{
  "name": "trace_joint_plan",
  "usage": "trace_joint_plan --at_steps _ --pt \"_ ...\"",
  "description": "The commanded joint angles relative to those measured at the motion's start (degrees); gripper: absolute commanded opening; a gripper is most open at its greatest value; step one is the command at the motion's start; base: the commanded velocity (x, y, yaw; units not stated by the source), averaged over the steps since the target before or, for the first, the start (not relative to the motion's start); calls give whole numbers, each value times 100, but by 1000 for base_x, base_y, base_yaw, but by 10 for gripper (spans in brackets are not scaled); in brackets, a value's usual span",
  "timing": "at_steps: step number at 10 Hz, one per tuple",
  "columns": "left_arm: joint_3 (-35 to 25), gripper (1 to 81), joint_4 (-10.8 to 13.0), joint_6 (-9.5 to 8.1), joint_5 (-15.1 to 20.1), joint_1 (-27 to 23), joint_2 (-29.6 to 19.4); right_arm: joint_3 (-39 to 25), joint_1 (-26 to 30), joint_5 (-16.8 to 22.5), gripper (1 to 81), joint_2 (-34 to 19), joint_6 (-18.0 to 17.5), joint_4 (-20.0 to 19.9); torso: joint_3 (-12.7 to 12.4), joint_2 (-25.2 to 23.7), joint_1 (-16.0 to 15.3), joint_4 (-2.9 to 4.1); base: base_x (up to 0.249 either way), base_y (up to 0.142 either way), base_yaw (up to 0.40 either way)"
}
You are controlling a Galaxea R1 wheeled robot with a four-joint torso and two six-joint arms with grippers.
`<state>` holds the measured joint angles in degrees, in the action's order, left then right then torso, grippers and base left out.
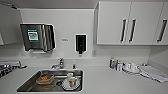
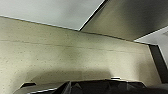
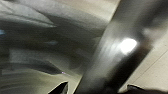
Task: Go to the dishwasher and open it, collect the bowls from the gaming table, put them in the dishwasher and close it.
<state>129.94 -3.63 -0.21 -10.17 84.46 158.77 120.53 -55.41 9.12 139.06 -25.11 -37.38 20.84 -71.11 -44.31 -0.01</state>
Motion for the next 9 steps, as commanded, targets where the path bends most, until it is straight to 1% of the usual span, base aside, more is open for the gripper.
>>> trace_joint_plan --at_steps 1,4,7,9 --pt "-74 811 47 3 191 -416 -55 365 -344 960 811 -271 191 424 0 0 0 0 0 0 0" --pt "-65 811 47 3 191 -425 -47 462 -547 960 811 -315 472 415 0 0 0 0 0 0 0" --pt "-83 811 47 3 191 -425 -47 418 -635 960 811 -411 507 415 -2 -2 0 1 0 0 0" --pt "-74 811 47 3 191 -416 -38 339 -713 969 811 -587 586 415 -2 0 0 3 0 0 0"
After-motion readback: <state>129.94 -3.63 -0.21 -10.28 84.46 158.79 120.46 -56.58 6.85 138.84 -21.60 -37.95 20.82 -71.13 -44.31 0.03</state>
